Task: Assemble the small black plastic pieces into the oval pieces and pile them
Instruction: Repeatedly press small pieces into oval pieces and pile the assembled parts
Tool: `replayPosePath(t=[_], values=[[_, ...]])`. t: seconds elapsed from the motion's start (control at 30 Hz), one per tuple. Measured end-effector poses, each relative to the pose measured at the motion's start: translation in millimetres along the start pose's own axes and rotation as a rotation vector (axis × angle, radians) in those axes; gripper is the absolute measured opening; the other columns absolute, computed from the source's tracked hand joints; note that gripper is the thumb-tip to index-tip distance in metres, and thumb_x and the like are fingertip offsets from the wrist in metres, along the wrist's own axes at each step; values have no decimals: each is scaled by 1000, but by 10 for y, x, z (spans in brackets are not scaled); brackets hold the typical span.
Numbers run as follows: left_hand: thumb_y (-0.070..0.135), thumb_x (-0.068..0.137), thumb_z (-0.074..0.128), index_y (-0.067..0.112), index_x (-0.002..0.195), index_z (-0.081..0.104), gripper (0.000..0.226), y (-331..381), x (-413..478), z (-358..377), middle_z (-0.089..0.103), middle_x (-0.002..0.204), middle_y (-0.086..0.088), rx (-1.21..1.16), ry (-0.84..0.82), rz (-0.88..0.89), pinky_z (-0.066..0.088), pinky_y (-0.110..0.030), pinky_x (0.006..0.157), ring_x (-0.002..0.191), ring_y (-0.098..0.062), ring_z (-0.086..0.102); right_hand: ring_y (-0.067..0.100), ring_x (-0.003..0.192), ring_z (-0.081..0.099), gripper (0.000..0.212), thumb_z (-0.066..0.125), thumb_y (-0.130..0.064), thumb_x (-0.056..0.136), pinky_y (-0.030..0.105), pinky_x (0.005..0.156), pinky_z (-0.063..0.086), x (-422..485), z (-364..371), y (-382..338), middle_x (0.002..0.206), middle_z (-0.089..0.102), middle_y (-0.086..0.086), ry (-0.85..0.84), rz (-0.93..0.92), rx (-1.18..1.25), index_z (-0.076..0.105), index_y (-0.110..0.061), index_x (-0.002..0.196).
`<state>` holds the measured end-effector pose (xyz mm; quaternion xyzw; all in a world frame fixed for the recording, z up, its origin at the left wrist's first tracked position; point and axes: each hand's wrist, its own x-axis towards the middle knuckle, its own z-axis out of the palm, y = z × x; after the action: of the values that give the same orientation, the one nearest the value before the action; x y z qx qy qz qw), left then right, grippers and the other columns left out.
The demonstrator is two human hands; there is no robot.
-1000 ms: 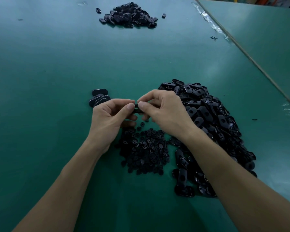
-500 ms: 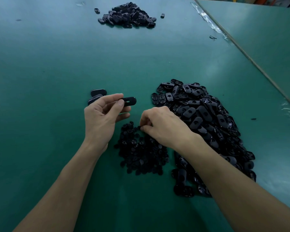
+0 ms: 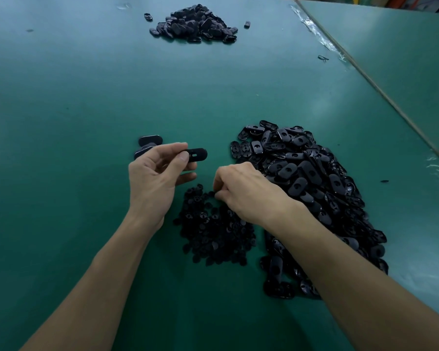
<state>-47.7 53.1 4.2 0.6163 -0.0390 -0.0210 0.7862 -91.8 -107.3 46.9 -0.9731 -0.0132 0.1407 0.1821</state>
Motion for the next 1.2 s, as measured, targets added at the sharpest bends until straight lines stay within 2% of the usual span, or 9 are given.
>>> replayPosePath(t=[0.13,0.23,0.43,0.5,0.67,0.73,0.87,1.07,1.2], values=[[3,95,65,13,98,72,13,0,3,-7,76,86,-3,6,-1,5,59,-26,68,78,-16,72,29,94,58,13,58,-23,101,43,80,53,-2,-2,-9,106,55,10,4,2,-30,61,-11,104],[3,95,65,13,98,72,12,2,1,-2,76,85,-2,8,1,3,59,-26,68,77,-16,72,26,95,55,15,53,-24,103,37,77,45,-7,-5,-16,103,57,8,5,-41,-74,58,-10,104],[3,95,65,13,98,72,12,15,-6,7,76,86,-1,18,8,2,59,-25,66,77,-16,73,24,75,60,9,41,-18,106,45,68,52,-52,-64,-28,86,61,5,178,-66,98,44,-16,98],[4,95,65,13,99,72,12,14,-7,7,76,87,-1,22,9,1,59,-25,66,78,-16,73,22,74,61,10,43,-16,105,47,69,55,-41,-99,-41,83,62,2,244,-87,173,47,-17,96],[5,96,65,16,97,72,14,3,5,3,76,87,0,28,17,2,59,-25,65,76,-15,73,10,74,60,5,61,-10,95,36,74,55,-20,-136,-44,80,63,-5,354,-110,261,63,-14,92],[5,96,65,16,97,72,13,-3,5,-1,76,86,1,31,18,3,59,-25,65,76,-14,73,10,75,61,9,61,-9,94,34,77,55,-22,-133,-39,80,65,-4,362,-96,282,68,-14,99],[6,96,66,17,97,72,13,-2,-1,-6,76,87,1,31,14,10,59,-25,65,77,-15,73,12,92,67,24,58,-11,99,32,92,55,-30,-134,-52,104,73,1,331,-66,272,73,-15,117],[4,95,65,15,96,72,13,2,-10,-5,77,88,0,45,47,25,59,-26,66,77,-17,74,9,80,67,11,63,-13,97,32,84,58,-32,-131,-23,85,67,-6,324,-29,311,73,-16,102],[3,95,66,16,94,71,14,-13,-19,-4,76,88,-2,130,85,59,59,-26,66,79,-19,75,5,83,67,19,60,-12,99,23,85,57,-40,-154,-35,91,70,-5,387,-49,337,74,-15,111]])
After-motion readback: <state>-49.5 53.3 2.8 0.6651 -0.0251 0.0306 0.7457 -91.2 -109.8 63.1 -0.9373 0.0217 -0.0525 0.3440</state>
